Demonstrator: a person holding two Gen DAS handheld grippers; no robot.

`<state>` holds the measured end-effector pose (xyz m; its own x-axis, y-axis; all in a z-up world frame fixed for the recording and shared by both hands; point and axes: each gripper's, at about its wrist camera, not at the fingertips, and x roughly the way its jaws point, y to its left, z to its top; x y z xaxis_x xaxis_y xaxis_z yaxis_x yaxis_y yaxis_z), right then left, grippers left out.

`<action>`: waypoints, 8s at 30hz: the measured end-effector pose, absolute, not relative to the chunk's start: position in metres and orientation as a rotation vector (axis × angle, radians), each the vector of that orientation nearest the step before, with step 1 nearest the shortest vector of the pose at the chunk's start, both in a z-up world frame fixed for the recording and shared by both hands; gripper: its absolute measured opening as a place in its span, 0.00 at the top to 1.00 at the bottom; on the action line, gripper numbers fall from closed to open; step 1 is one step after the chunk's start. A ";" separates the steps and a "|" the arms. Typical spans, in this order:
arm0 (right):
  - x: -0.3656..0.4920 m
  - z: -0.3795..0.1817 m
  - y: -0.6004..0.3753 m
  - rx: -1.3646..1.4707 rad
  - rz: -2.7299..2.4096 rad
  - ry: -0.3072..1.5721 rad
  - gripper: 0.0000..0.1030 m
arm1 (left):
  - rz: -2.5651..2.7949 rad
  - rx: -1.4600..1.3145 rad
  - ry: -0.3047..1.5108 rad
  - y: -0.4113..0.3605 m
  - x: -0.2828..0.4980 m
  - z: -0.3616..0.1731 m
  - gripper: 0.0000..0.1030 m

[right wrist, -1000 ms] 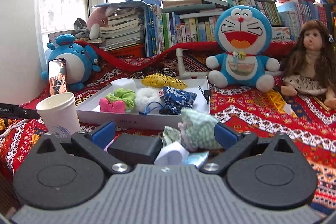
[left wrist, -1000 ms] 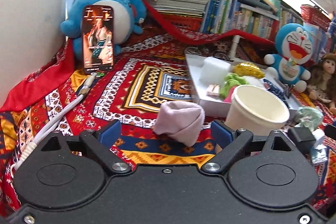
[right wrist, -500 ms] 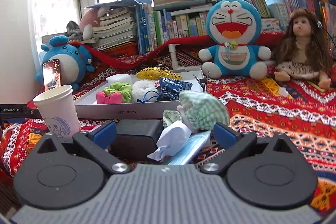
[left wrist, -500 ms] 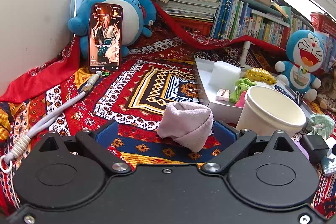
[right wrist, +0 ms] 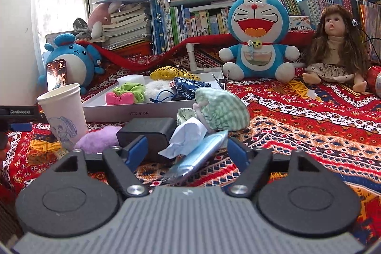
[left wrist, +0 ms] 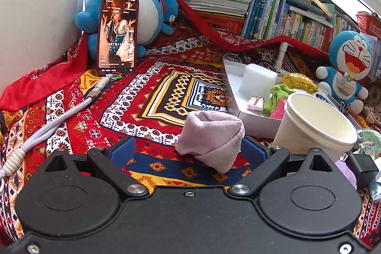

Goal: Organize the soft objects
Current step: 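Move the left tool to the lavender sock while the right tool approaches the light blue face mask, then close the left tool on the lavender sock while the right tool closes on the face mask, then carry the sock with the left tool while the right tool carries the face mask into the box, then open the left tool to drop the sock while the right tool releases the face mask in the box, then lift both open tools away from the box, then move the left tool to the beige tag while the right tool approaches the white tissue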

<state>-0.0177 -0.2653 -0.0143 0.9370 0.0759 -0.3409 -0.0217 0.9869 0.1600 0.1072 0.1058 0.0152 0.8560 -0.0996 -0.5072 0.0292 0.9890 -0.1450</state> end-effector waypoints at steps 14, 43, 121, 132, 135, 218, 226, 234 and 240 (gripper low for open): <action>-0.015 -0.021 -0.263 0.125 0.023 0.401 0.41 | -0.074 -0.168 0.555 0.103 0.120 0.012 0.24; -0.041 -0.018 -0.299 0.090 -0.109 0.448 0.48 | -0.159 -0.061 0.596 0.097 0.078 0.026 0.74; 0.167 0.074 -0.289 0.168 0.149 0.589 0.72 | -0.344 -0.198 0.917 -0.001 0.277 0.098 0.73; 0.203 0.066 -0.287 0.212 0.148 0.677 0.72 | -0.332 -0.206 0.956 -0.001 0.288 0.093 0.72; 0.210 0.061 -0.287 0.226 0.143 0.698 0.72 | -0.332 -0.207 0.959 -0.001 0.289 0.093 0.72; 0.108 0.099 -0.265 0.119 0.266 0.448 0.19 | -0.461 -0.078 0.641 -0.002 0.175 0.145 0.15; 0.078 0.096 -0.262 0.085 0.277 0.407 0.17 | -0.488 -0.061 0.575 0.002 0.135 0.142 0.14; 0.048 0.088 -0.262 0.040 0.266 0.371 0.15 | -0.500 -0.051 0.515 0.006 0.095 0.134 0.12; 0.030 0.076 -0.263 0.027 0.245 0.351 0.14 | -0.475 -0.022 0.475 0.010 0.068 0.121 0.11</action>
<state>0.0298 -0.2626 0.0764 0.9098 0.2419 -0.3372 -0.2326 0.9702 0.0686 0.0682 0.0096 0.1207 0.7829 -0.4449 -0.4348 0.4350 0.8912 -0.1287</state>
